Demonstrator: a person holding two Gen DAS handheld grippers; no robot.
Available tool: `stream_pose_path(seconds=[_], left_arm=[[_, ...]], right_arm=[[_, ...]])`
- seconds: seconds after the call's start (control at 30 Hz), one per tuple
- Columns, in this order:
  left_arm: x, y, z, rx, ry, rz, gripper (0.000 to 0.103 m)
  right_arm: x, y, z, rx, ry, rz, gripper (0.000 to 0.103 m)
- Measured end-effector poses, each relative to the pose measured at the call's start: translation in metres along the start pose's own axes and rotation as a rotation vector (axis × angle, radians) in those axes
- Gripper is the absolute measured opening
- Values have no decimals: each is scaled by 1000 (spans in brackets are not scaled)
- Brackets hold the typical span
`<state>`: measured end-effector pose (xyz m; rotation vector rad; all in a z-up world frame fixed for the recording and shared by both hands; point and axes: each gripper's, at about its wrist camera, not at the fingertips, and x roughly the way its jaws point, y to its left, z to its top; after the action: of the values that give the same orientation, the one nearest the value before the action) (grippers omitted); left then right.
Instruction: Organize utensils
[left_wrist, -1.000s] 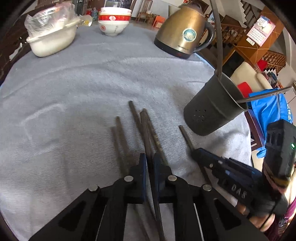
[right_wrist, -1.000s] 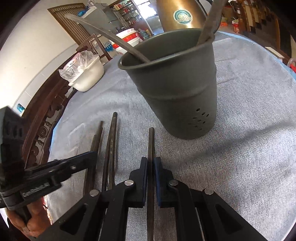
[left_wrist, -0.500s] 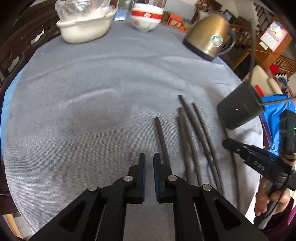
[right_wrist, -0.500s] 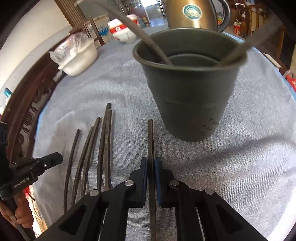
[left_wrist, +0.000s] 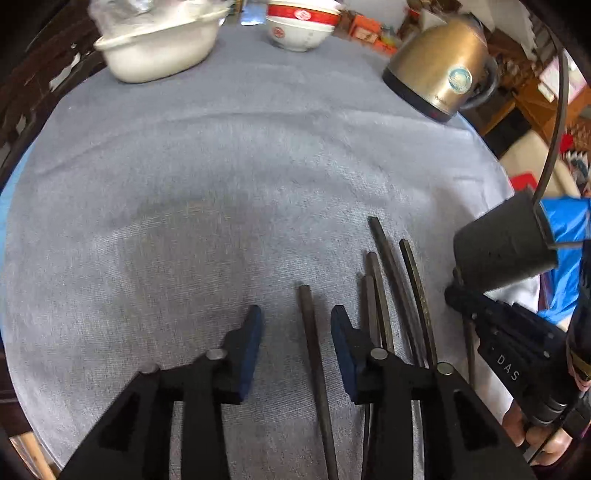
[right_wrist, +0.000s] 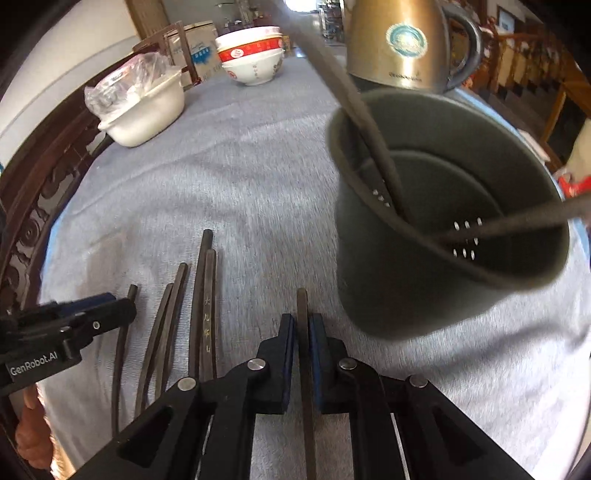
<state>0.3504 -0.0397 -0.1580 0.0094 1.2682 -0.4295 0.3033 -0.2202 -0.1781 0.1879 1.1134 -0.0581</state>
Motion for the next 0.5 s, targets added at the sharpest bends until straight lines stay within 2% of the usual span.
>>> stream_pose_path(seconds=[0.03,0.1,0.17,0.27,0.4,0.5], left_arm=[[0,-1,0,6,-9,18,8],[3,1,2,-7,-4,18,8],[-1,0,3,-23,-17,18,7],[-25,-1,2,-25,-89,-7,7],[-69,-8,1,-16,-208,-16,7],[-106,-12,-2,-2,-305,-17,6]], right_arm=[[0,1,0,-8,-4,-5,7],[-2,0,1,5,-7,16,6],[-13,-2,0,14,-39,76,6],[-38,-5,0,19,-106,134,6],[-86,-12,3,31,-248,250,6],[-119,-16,7,38,-350,292,6]])
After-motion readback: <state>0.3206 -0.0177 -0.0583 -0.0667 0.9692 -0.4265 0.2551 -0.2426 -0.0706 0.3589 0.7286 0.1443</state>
